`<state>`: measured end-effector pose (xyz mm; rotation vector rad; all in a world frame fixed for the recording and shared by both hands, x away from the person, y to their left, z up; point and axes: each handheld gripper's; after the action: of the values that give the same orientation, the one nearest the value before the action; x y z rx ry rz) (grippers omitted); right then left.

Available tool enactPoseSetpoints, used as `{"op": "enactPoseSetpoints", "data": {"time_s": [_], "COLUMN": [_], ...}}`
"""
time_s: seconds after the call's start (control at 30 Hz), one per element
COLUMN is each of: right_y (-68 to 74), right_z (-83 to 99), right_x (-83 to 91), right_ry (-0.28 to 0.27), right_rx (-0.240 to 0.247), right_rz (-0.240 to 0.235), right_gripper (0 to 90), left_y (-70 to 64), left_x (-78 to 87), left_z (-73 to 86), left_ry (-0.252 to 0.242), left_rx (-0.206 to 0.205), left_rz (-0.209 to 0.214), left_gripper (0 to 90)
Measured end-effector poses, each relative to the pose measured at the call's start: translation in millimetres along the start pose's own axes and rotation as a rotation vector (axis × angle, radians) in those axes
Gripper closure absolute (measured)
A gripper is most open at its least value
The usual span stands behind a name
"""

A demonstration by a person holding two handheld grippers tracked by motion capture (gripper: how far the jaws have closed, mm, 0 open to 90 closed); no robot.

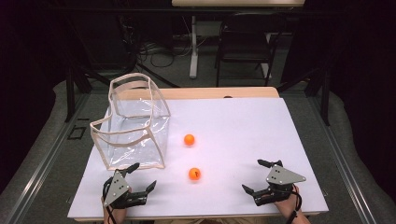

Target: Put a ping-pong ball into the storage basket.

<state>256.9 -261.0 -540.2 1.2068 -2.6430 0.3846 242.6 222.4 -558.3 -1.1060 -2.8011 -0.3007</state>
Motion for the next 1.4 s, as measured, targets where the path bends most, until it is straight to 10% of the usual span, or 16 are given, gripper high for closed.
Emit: {"op": "enactPoseSetpoints", "data": {"time_s": [1.4], "right_y": [1.8], "right_z": [-11.9], "right_x": [-30.1], "right_ry": [0.080], "right_rx": [-0.025], "right_rz": [-0.083], "right_gripper": [0.0], "left_y": [-5.2], "left_x": [-11.9], "left_z": [-3.3], "left_ry": [0.016], "left_rx": [-0.040], "left_rz": [-0.001], "left_gripper": [15.6]}}
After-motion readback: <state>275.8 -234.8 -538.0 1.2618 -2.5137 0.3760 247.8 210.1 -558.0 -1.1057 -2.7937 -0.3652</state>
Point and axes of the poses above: each handheld gripper's, and its own axes: x roughly backward along the jaws, z roughly out of its underside, y roughly to its left, and after that the axes turned 7 degrees about -y, right-handed
